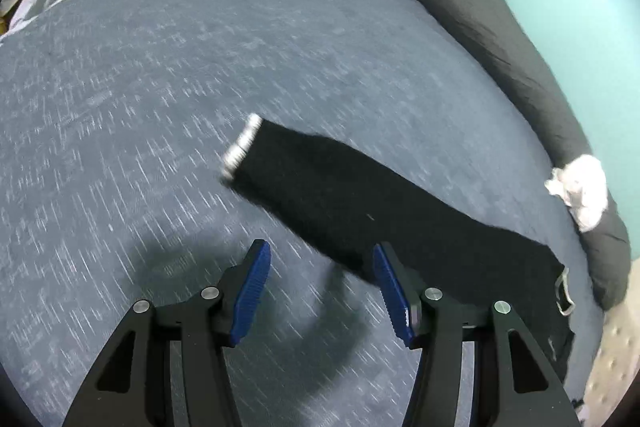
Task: Fold clothes
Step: 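Grasp the white-trimmed sleeve cuff with the left tool and lift it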
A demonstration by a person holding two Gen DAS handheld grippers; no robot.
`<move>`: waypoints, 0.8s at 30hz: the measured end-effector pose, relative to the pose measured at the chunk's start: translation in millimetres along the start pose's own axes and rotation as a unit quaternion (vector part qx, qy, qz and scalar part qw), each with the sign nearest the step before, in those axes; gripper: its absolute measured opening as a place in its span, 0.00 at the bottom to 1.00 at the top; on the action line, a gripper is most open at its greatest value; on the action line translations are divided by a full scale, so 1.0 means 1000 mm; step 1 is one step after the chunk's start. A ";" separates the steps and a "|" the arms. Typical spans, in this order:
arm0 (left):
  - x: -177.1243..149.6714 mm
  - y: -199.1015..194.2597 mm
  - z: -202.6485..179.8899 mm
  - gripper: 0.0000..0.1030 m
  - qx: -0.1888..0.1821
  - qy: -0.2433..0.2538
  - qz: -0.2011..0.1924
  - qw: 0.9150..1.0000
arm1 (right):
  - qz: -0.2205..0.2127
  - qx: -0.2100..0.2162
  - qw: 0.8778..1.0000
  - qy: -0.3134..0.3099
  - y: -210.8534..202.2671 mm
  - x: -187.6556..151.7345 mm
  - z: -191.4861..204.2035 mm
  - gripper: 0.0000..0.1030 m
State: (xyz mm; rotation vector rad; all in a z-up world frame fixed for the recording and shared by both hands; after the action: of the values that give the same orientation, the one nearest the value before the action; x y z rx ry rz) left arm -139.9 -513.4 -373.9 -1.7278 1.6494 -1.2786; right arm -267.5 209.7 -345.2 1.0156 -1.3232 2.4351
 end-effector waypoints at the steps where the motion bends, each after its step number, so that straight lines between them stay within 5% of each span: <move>1: 0.003 0.004 0.001 0.56 -0.003 -0.007 0.004 1.000 | 0.000 -0.001 1.000 -0.001 0.000 0.000 0.000 0.43; 9: 0.019 0.023 0.008 0.55 0.001 -0.033 0.002 0.999 | -0.003 -0.010 1.000 -0.012 0.002 0.000 0.001 0.43; 14: 0.020 0.030 -0.005 0.13 0.021 0.012 -0.004 1.000 | 0.001 -0.010 1.000 -0.010 0.005 -0.002 -0.001 0.43; 24: 0.005 -0.020 -0.079 0.07 -0.015 0.096 -0.040 0.994 | 0.001 0.003 1.000 0.007 0.006 -0.005 -0.006 0.43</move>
State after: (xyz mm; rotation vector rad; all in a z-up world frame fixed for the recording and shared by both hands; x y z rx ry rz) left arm -195.7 -492.1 -318.0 -1.7524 1.7260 -1.5055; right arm -268.9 211.5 -354.5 0.9979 -1.3130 2.4442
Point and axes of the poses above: each gripper's, at about its wrist camera, not at the fingertips, and y roughly the way its jaws point, z to its left, x to its top, the point moved 7 cm from there along y, roughly the way its jaws point, and after that the axes turned 14 degrees about -y, right-handed, at the moved point
